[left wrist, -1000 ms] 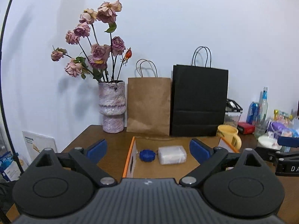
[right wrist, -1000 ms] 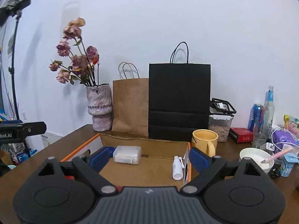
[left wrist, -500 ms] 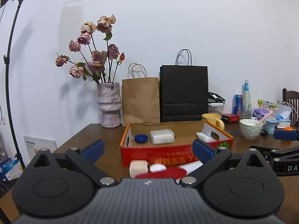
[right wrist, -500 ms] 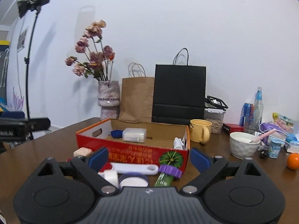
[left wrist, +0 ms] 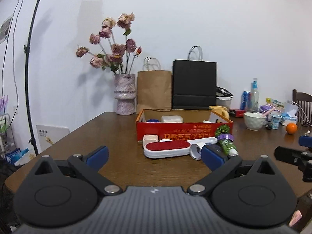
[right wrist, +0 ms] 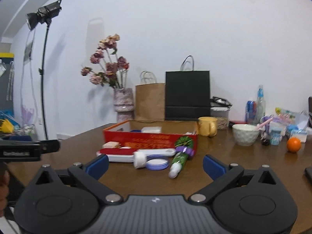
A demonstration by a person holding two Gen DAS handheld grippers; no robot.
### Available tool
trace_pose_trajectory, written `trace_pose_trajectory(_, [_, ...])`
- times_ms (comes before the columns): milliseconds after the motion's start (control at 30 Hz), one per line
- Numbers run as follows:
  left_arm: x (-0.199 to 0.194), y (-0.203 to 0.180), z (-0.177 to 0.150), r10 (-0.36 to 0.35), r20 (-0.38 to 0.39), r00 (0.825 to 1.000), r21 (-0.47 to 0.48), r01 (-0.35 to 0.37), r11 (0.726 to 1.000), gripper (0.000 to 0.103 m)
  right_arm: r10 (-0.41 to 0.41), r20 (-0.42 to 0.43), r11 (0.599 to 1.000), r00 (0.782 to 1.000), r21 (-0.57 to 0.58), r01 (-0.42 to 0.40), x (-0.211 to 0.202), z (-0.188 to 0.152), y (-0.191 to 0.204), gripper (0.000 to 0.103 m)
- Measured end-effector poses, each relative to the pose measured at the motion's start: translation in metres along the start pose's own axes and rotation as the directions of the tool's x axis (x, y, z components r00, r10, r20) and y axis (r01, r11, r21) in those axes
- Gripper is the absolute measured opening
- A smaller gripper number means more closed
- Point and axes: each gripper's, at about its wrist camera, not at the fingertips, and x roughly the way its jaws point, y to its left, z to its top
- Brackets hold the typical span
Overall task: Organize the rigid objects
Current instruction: 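Move both tools back toward the remaining items on the table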
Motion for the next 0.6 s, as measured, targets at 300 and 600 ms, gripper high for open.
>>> trace_pose_trajectory(300, [-0.002,-0.007,0.003,-0.012,0.014,1.0,0.008,0.012,1.0,0.103,-0.022,0.006,1.0,1.0,-0.005,0.022,0.0,-0.001,0.009,0.103])
trace_pose_trajectory(600, [0.033,-0.02,-0.015,-0.042,-0.062,0.997,0.051,0.046,0.998,0.103,-0.047,-0.074,0.995,0.996,0.081,0.053,0.034,-0.015,-0.014,0.103])
